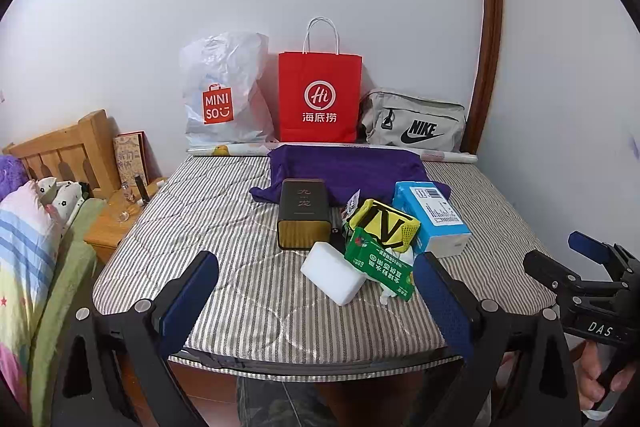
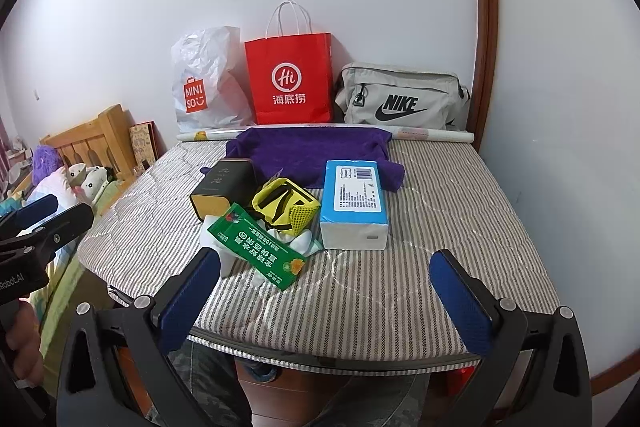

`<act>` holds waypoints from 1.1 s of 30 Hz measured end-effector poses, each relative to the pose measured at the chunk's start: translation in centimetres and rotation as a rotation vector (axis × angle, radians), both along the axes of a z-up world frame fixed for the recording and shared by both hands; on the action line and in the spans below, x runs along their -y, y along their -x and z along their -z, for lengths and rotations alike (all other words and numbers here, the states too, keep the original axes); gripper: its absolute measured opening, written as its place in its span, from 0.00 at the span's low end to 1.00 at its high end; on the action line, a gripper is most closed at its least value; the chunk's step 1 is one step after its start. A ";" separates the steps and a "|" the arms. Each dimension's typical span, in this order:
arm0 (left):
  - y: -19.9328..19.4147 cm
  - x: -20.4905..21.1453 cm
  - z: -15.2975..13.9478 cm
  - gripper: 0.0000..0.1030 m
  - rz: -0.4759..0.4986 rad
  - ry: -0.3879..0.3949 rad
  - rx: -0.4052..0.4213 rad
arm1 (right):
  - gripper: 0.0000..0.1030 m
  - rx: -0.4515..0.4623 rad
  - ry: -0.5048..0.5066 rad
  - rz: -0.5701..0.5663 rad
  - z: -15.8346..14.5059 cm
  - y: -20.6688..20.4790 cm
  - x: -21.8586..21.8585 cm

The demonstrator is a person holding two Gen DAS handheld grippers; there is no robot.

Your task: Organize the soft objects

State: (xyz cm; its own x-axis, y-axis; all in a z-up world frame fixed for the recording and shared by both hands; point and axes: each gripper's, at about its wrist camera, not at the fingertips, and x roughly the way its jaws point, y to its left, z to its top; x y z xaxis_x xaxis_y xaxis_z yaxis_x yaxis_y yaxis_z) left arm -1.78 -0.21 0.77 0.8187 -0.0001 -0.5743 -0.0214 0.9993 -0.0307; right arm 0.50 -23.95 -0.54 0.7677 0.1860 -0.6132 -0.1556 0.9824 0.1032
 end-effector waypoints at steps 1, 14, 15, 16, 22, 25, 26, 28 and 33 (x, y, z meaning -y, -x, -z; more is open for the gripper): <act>0.0 0.0 0.0 0.96 -0.001 -0.001 -0.001 | 1.00 0.001 0.000 0.000 0.0 0.0 0.0; 0.4 -0.2 -0.2 0.96 -0.003 -0.008 -0.001 | 1.00 -0.001 0.003 -0.002 -0.1 0.1 -0.1; 0.5 -0.2 -0.2 0.96 -0.002 -0.006 -0.001 | 1.00 -0.001 0.004 -0.002 -0.2 0.0 -0.1; 0.5 -0.2 -0.2 0.96 -0.002 -0.007 -0.001 | 1.00 -0.001 0.004 -0.003 -0.2 0.1 -0.1; 0.4 0.0 -0.2 0.96 0.009 -0.008 0.000 | 1.00 0.004 0.006 -0.002 -0.1 0.1 -0.2; -0.1 0.3 -0.1 0.96 0.013 -0.026 -0.001 | 1.00 0.007 0.017 0.005 0.1 0.1 -0.3; -0.4 0.4 0.0 0.96 0.014 -0.030 -0.004 | 1.00 0.005 0.016 0.004 0.1 0.0 -0.3; -1.0 0.5 0.3 0.96 0.021 -0.028 -0.014 | 1.00 0.003 0.005 -0.005 0.4 -0.3 -0.2; -2.9 0.2 1.8 0.96 0.048 -0.019 -0.060 | 1.00 -0.005 -0.008 -0.013 1.5 -1.5 -0.1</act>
